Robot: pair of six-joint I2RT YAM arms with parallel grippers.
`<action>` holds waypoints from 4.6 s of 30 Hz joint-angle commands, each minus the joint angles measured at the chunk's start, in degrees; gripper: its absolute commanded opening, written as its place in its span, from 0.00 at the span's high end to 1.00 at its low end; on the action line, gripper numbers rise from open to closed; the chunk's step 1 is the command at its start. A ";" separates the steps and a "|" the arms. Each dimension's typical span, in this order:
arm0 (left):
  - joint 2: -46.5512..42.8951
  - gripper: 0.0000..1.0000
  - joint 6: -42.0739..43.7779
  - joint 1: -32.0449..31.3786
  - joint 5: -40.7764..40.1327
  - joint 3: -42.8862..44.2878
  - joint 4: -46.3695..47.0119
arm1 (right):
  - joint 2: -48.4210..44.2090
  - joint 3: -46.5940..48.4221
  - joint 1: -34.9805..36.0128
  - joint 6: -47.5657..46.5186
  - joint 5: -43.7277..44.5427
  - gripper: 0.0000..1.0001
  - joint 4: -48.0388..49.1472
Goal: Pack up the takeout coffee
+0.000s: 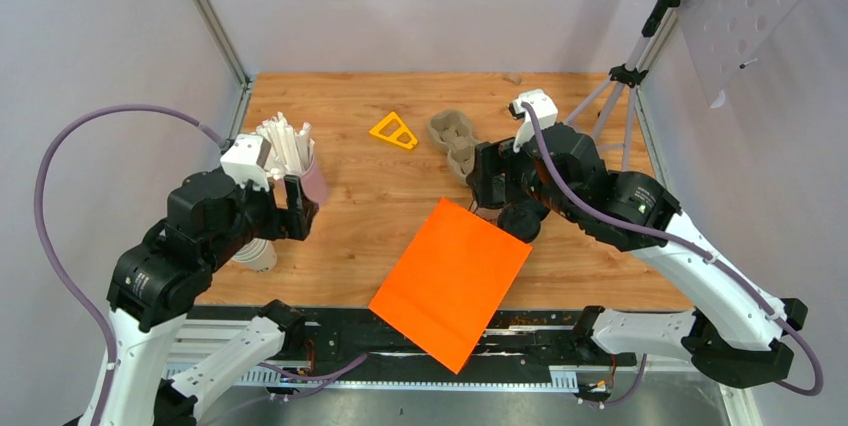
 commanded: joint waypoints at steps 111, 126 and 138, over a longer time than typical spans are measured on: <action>17.70 0.25 -15.88 0.72 7.91 6.37 4.02 | -2.84 -21.62 -9.07 -24.38 -55.57 1.00 38.18; 20.60 0.30 -13.85 0.70 14.42 1.51 14.03 | -4.89 -24.27 -4.88 -23.69 -58.31 1.00 39.49; 22.96 0.41 -3.41 0.64 20.10 -3.77 21.15 | -6.94 -25.70 -4.43 -23.07 -57.45 0.93 39.32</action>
